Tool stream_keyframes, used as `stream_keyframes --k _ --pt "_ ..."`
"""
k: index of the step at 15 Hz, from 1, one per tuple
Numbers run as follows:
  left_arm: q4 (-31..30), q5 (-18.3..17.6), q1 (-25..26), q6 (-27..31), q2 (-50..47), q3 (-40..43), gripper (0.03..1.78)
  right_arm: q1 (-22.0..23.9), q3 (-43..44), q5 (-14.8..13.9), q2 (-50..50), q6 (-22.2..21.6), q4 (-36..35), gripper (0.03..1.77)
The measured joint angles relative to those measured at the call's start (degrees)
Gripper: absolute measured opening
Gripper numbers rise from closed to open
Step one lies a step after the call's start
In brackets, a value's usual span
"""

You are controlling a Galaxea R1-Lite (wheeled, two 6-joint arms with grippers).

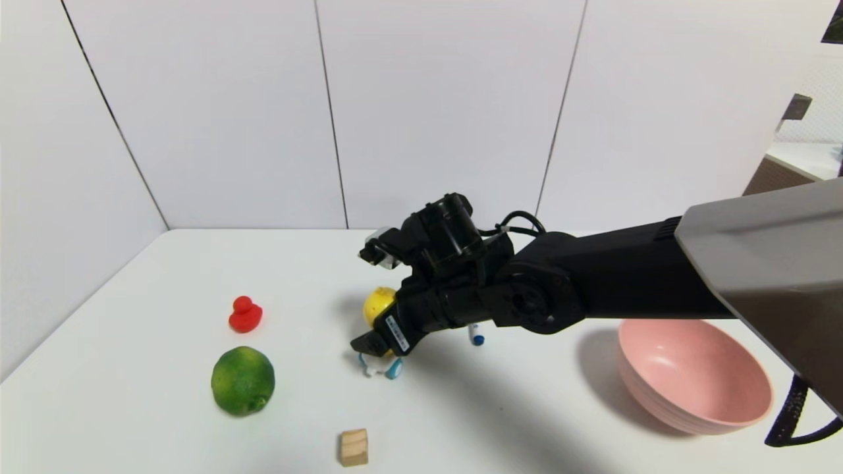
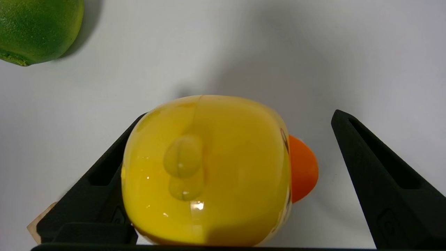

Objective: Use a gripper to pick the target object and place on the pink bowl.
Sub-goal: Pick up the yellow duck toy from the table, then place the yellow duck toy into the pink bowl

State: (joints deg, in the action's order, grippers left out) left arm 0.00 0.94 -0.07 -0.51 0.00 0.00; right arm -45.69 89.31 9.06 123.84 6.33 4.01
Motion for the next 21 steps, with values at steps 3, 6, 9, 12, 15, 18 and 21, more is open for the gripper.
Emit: stream_keyframes --k 3,6,9,12,15,18,21 --pt "0.0 0.0 0.0 0.0 0.0 0.0 1.69 0.0 0.0 0.0 -0.1 0.0 0.1 1.71" --pt "0.0 0.0 0.0 0.0 0.0 0.0 1.69 0.0 -0.1 -0.1 -0.1 0.0 0.1 1.71" --pt "0.0 0.0 0.0 0.0 0.0 0.0 1.69 0.1 -0.1 0.0 -0.2 -0.1 -0.1 1.26" --pt "0.0 0.0 0.0 0.0 0.0 0.0 1.69 0.1 -0.2 -0.1 -0.2 -0.3 -0.1 0.89" --pt "0.0 0.0 0.0 0.0 0.0 0.0 1.69 0.2 -0.2 -0.1 -0.2 -0.4 -0.3 0.77" --pt "0.0 0.0 0.0 0.0 0.0 0.0 1.69 0.2 -0.2 0.1 -0.8 -1.4 -0.2 0.74" --pt "0.0 0.0 0.0 0.0 0.0 0.0 1.69 0.1 -0.2 0.4 -3.1 -3.7 0.4 0.41"
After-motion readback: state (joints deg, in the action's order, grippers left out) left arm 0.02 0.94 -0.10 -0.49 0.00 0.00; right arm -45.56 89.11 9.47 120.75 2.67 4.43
